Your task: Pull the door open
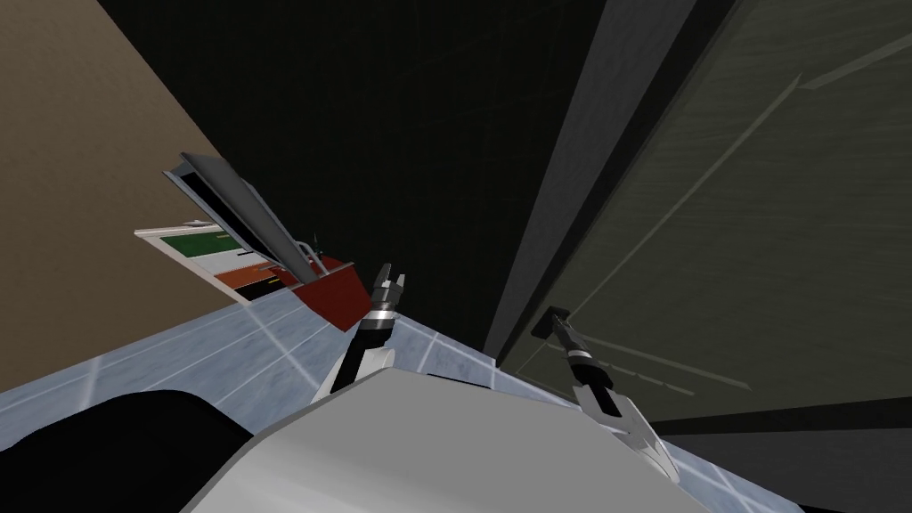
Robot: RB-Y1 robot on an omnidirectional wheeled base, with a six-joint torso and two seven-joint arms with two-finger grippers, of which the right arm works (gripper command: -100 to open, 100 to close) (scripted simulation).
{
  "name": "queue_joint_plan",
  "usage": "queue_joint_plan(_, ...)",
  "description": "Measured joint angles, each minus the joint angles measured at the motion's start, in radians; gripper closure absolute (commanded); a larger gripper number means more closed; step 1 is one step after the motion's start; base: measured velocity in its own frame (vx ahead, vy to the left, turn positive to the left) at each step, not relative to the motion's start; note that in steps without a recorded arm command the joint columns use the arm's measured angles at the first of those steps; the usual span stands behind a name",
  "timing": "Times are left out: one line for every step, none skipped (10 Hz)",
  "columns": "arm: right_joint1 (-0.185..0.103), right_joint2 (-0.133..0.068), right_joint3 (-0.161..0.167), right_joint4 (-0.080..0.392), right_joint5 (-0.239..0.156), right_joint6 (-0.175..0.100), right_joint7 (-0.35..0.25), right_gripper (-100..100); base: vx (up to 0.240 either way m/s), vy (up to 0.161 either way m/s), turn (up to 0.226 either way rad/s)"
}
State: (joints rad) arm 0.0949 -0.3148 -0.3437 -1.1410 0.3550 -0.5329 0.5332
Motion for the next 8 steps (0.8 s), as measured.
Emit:
queue_joint_plan(-0.002,0.001,0.004,0.002,-0.008,-0.001,-0.018,100,-0.049,-0.022,0.025)
queue_joint_plan(-0.008,0.000,0.009,0.008,-0.022,-0.001,-0.041,100,-0.068,-0.033,0.056)
queue_joint_plan(-0.015,-0.001,0.015,0.015,-0.041,-0.001,-0.069,100,-0.050,-0.027,0.031)
queue_joint_plan(-0.018,-0.001,0.019,0.016,-0.050,0.001,-0.088,100,-0.050,-0.031,0.029)
queue_joint_plan(-0.026,-0.002,0.024,0.026,-0.065,-0.002,-0.112,100,-0.064,-0.043,0.059)
queue_joint_plan(-0.031,-0.003,0.032,0.031,-0.085,-0.001,-0.140,100,-0.053,-0.033,0.037)
queue_joint_plan(-0.037,-0.003,0.036,0.036,-0.095,0.000,-0.161,100,-0.049,-0.027,0.042)
queue_joint_plan(-0.046,-0.004,0.041,0.046,-0.111,-0.002,-0.185,100,-0.075,-0.045,0.066)
